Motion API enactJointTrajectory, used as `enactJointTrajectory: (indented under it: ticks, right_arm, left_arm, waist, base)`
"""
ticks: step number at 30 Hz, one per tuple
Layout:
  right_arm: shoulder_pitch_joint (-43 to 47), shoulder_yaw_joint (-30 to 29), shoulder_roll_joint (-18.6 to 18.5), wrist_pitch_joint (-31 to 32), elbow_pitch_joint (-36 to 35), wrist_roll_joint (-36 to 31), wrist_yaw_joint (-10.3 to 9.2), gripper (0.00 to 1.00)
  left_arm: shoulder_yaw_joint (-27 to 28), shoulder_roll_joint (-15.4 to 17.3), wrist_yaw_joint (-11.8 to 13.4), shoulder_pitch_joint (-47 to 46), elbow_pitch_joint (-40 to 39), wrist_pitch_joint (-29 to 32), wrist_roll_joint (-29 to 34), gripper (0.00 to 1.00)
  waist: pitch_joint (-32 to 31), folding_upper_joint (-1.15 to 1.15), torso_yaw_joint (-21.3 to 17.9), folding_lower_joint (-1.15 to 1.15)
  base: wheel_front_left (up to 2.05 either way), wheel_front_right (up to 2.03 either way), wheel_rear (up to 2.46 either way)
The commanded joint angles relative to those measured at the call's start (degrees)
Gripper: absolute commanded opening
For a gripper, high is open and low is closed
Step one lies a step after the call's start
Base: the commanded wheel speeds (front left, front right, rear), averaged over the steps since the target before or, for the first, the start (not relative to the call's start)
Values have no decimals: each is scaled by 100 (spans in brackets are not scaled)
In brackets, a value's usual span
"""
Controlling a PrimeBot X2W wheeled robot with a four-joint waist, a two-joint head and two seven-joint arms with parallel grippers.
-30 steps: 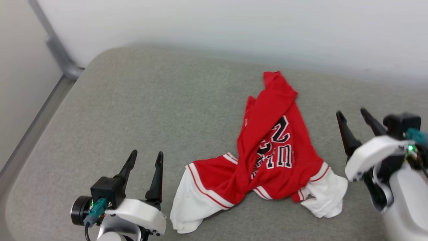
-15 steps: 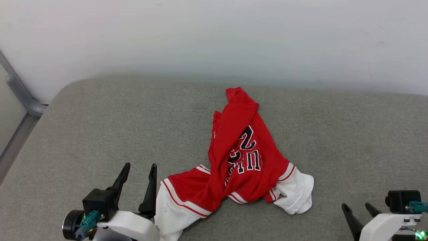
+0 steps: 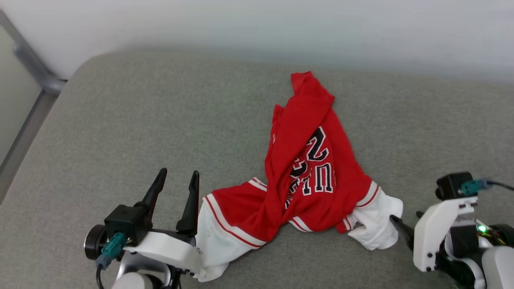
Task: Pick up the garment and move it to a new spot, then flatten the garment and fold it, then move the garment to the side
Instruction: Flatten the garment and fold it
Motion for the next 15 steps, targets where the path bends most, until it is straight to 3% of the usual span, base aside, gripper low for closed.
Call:
enactJointTrajectory:
  ticks: [1, 3, 4, 6, 8, 15]
  right_arm:
    - [-170, 48, -36, 32, 110, 34, -2, 100]
    - [-378, 157, -40, 73, 351, 57, -3, 100]
    - [-522, 363, -27, 470, 917, 133, -2, 100]
    - [-420, 437, -13, 795, 1182, 126, -2, 100]
    - [-330, 434, 47, 1053, 1330, 201, -2, 0]
    - [-621, -66, -224, 936, 629, -65, -7, 0]
  left_arm:
    - [-8, -39, -37, -114, 31, -48, -28, 100]
    - [-31, -63, -78, -202, 112, -104, -31, 100]
    - [-52, -135, -148, -351, 290, -204, -83, 100]
    - [-47, -165, -176, -383, 372, -254, -89, 100]
    - [-41, -187, -185, -400, 442, -284, -102, 100]
    - [-34, -214, -179, -425, 581, -358, -104, 100]
  waist:
    - [234, 0, 194, 0]
    - [363, 0, 269, 0]
    - [537, 0, 381, 0]
    - [576, 0, 407, 0]
    - [584, 0, 411, 0]
    - [452, 0, 310, 0]
  base:
    - [0, 0, 0]
    - [0, 0, 0]
    - [0, 0, 0]
    - [0, 0, 0]
    - [0, 0, 0]
    - [0, 0, 0]
